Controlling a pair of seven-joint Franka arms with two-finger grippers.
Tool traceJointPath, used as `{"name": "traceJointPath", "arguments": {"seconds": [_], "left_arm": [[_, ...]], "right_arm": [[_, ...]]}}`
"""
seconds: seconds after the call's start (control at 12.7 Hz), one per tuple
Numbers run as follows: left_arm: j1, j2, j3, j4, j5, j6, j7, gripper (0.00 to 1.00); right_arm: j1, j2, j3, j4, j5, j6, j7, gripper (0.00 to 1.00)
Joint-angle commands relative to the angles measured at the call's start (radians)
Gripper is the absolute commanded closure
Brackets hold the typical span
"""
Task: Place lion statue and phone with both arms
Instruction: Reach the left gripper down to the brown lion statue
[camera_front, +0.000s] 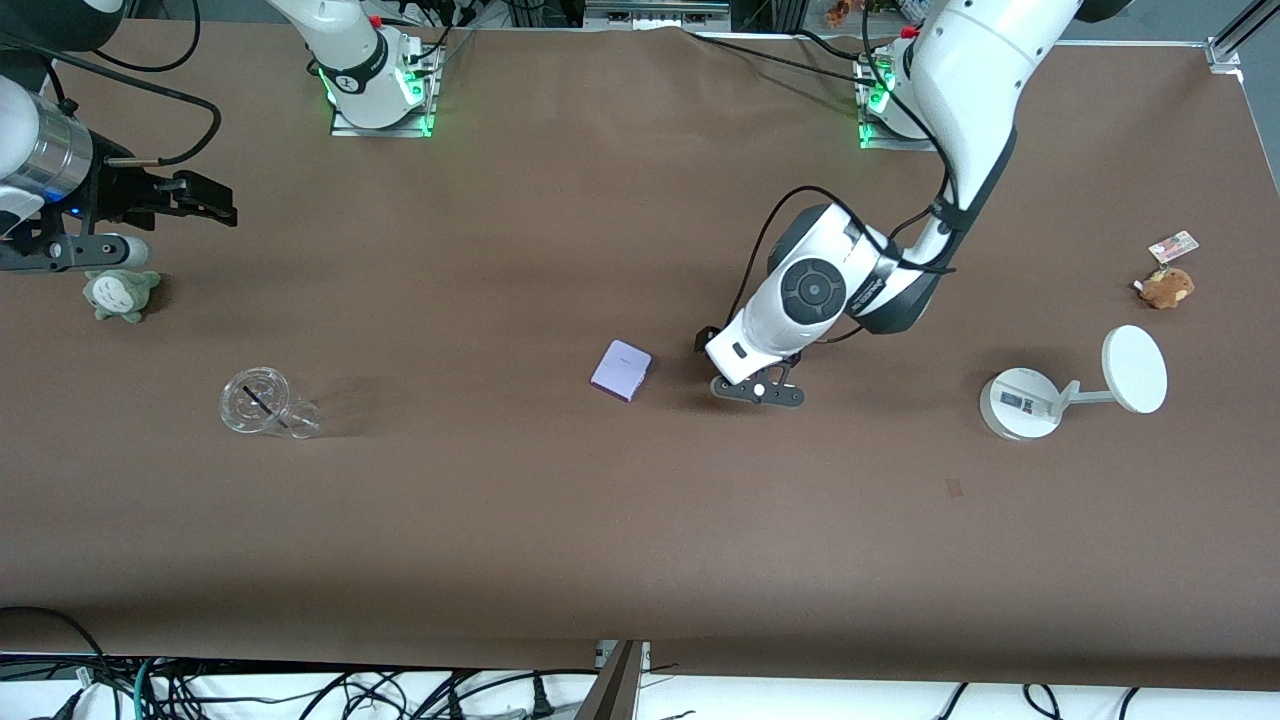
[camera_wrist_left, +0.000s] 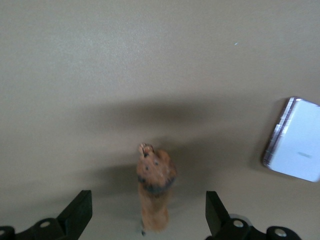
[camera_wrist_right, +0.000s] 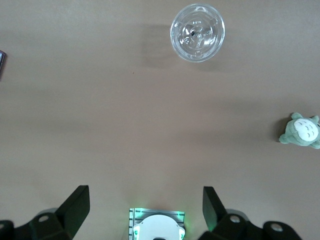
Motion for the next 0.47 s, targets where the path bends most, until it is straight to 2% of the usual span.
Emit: {"name": "traceJointPath", "arguments": {"seconds": [0.0,0.08,0.24,0.39], "left_arm": [[-0.010,0.019,0.006,0.011,0.060,0.010,-0.019,0.00],[-0.019,0.023,0.006,0.011,0.060,0.010,-0.019,0.00],[-0.029,0.035,0.007,0.011,0.063,0.012,-0.021,0.20],[-0.032,0.040,0.009,0.011,0.063,0.025,-0.019,0.37]], "right_arm": [[0.003,0.006,0.006,0.024,-0.014,-0.021,0.005,0.00],[0.003,0.006,0.006,0.024,-0.014,-0.021,0.005,0.00],[0.004,0.006,0.006,0.024,-0.014,-0.021,0.000,0.00],[0.010,0.008,0.006,0.025,-0.014,-0.018,0.006,0.00]]}}
